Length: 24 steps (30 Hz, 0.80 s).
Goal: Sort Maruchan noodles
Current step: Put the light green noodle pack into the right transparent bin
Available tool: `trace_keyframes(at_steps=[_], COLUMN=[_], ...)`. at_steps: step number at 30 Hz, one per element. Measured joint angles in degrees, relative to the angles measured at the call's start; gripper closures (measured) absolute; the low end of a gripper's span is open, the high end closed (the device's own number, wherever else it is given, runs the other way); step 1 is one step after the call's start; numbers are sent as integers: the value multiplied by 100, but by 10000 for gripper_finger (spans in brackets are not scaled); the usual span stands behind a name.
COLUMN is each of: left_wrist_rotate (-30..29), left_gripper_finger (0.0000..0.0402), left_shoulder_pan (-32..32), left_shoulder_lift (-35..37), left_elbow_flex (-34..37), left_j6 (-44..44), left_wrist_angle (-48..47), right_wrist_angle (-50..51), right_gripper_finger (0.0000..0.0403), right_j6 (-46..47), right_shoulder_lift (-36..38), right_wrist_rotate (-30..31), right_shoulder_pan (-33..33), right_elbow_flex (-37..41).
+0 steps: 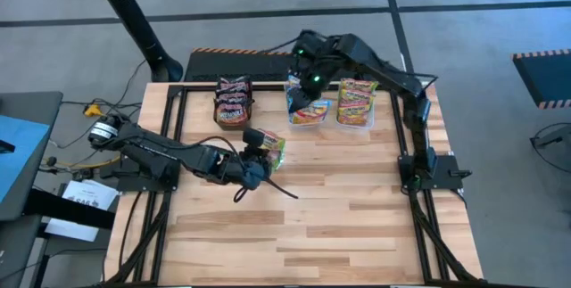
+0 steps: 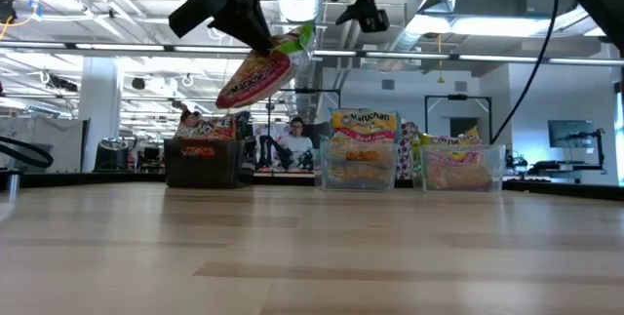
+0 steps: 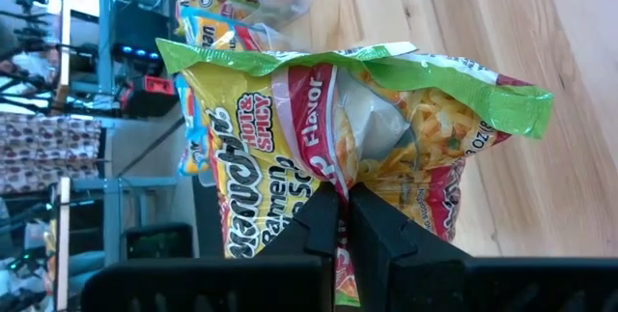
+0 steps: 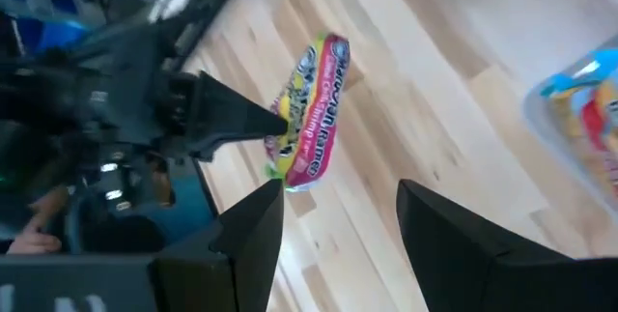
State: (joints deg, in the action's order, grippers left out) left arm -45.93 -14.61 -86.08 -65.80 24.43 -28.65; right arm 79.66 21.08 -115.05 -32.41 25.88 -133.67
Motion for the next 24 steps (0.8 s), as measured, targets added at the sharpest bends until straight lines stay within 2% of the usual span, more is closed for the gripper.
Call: trace_keyframes(at_steps=[13, 17, 24], left_wrist_rotate=[-221, -493, -516], left_gripper_finger=[401, 401, 401], left_shoulder_pan=[0, -2, 0], left_shoulder_lift=[0, 0, 0], left_elbow_flex=[0, 0, 0], left_j6=[13, 240, 670], left_wrist_angle=[2, 206, 683], right_wrist_angle=[-160, -140, -225], right_gripper_finger=[175, 175, 175], right_j6=[538, 594, 852], right_shoulder_lift=[-510, -553, -537], right_wrist_rotate=[-387, -421, -384], right_shoulder_pan=[-312, -422, -569], right_elbow_flex=[-14, 2, -2])
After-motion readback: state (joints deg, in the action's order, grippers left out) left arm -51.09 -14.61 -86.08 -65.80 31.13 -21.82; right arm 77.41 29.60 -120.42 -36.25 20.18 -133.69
